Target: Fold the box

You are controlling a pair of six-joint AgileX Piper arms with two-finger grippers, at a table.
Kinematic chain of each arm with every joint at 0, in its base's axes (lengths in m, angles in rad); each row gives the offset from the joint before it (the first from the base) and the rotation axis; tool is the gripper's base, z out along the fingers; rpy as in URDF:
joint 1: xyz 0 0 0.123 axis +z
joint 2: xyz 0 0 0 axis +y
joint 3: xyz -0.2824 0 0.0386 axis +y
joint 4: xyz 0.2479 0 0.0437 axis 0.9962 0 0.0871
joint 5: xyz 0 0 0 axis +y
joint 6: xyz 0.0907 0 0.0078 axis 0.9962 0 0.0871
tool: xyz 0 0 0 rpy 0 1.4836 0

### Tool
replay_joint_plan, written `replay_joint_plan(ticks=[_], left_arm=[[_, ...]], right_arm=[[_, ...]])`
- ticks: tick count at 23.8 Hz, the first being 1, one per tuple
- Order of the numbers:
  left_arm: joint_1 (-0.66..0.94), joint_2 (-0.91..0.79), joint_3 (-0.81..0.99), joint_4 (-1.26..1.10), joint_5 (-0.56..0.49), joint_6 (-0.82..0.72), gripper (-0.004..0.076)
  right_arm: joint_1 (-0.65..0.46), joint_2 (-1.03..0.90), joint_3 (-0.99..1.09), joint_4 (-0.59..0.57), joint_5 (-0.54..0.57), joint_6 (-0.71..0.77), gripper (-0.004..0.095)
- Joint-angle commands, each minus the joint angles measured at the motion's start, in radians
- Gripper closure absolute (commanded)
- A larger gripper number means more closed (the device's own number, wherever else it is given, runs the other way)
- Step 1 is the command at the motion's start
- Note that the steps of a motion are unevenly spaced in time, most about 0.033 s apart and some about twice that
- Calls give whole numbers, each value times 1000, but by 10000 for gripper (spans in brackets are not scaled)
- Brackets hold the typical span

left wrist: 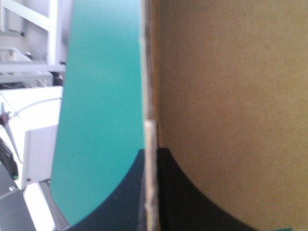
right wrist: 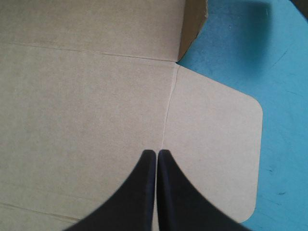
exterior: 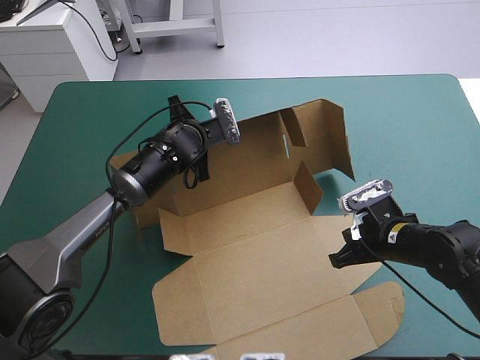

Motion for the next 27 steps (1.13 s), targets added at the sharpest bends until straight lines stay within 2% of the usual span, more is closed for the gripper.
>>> replay_joint_plan(ticks=[1, 5, 7, 14, 18, 21, 24, 27], left_arm=[[-52, -47, -31, 163, -88, -84, 731], [-102, -47, -2, 196, -86, -99, 731], [-128, -47, 28, 263, -100, -158, 731], [-265, -78, 238, 770, -117, -522, 731], [-366, -120, 391, 967, -60, -697, 731], [-387, -146, 472, 1008, -35, -737, 731], [-387, -148, 526, 1012, 25, -745, 731], [-387, -148, 527, 1015, 38, -745, 731]], right_arm=[[-5, -12, -24, 4, -36, 4, 910], [-5, -12, -24, 4, -38, 7, 910], [-5, -12, -24, 4, -38, 14, 910], [-5, -12, -24, -4, -38, 34, 910], [-5, -12, -24, -9, -38, 35, 910], [-5, -12, -24, -9, -42, 41, 910], [-5, -12, -37, -17, -124, 87, 910], [-5, 20, -150, -91, -147, 159, 910]])
